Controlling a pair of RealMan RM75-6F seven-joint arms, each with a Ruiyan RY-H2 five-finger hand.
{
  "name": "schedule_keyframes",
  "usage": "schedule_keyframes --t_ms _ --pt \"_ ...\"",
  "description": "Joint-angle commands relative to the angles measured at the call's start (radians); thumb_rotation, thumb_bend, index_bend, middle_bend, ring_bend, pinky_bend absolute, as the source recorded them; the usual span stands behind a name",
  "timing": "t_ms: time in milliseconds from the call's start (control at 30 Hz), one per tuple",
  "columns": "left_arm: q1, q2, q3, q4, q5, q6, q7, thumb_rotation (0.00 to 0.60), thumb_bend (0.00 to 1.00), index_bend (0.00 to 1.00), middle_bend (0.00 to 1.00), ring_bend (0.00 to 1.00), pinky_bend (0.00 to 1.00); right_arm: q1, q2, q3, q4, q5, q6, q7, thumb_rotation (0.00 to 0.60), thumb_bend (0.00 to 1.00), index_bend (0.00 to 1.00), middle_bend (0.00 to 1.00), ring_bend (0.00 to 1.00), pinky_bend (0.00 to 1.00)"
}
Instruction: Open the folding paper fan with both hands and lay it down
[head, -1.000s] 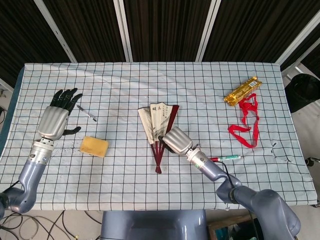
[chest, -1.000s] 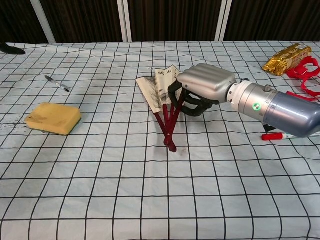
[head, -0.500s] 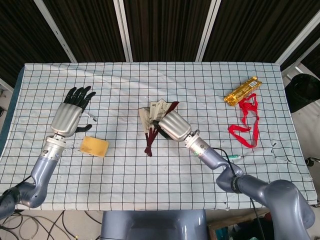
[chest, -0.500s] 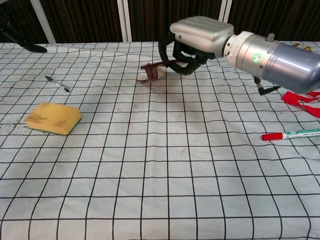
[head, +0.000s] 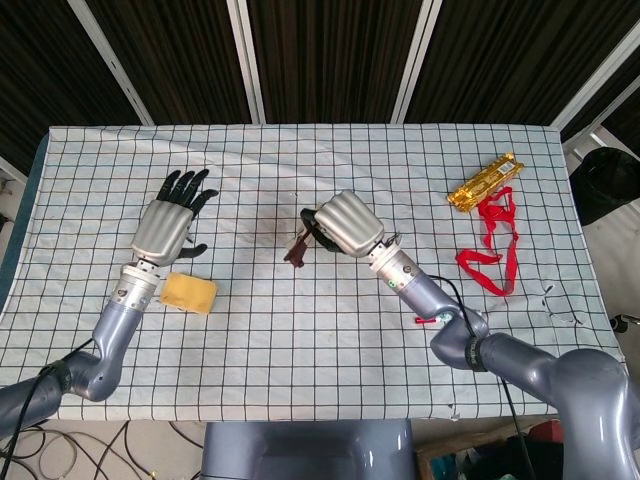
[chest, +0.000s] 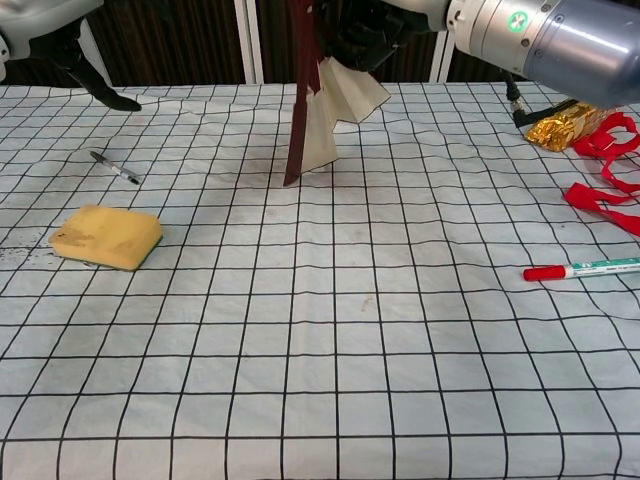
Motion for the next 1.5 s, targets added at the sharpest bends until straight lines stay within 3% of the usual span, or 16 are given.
schedule_keyframes --t_ms 33,700,900,1100,1500 --pt "-0.017 -0.038 -0.002 0.038 -0.005 -0.005 -0.006 0.600 0.07 0.26 0.03 0.00 0.00 0.005 0.006 0.027 -0.019 0.040 -0.018 -0.006 0.600 0.48 0.85 0.88 0.94 0.77" --pt "-0.057 -0.281 -0.021 0.225 0.024 0.088 -0.125 0.600 0.11 0.30 0.03 0.00 0.00 0.052 0.001 0.230 -0.180 0.406 -0.062 -0.233 0.600 0.48 0.85 0.88 0.94 0.77" --pt "-0.082 -0.334 -0.018 0.287 0.050 0.098 -0.137 0.600 0.11 0.28 0.03 0.00 0.00 0.061 0.000 0.240 -0.216 0.457 -0.044 -0.298 0.600 0.48 0.85 0.88 0.94 0.77" --pt "-0.107 -0.328 0.004 0.315 0.096 0.095 -0.109 0.600 0.11 0.24 0.03 0.00 0.00 0.068 0.001 0.242 -0.231 0.483 -0.036 -0.325 0.600 0.48 0.85 0.88 0.94 0.77" --pt "-0.125 -0.428 -0.099 0.308 -0.017 0.111 -0.101 0.600 0.14 0.03 0.03 0.00 0.00 0.073 -0.002 0.233 -0.250 0.505 -0.028 -0.341 0.600 0.48 0.85 0.88 0.94 0.77"
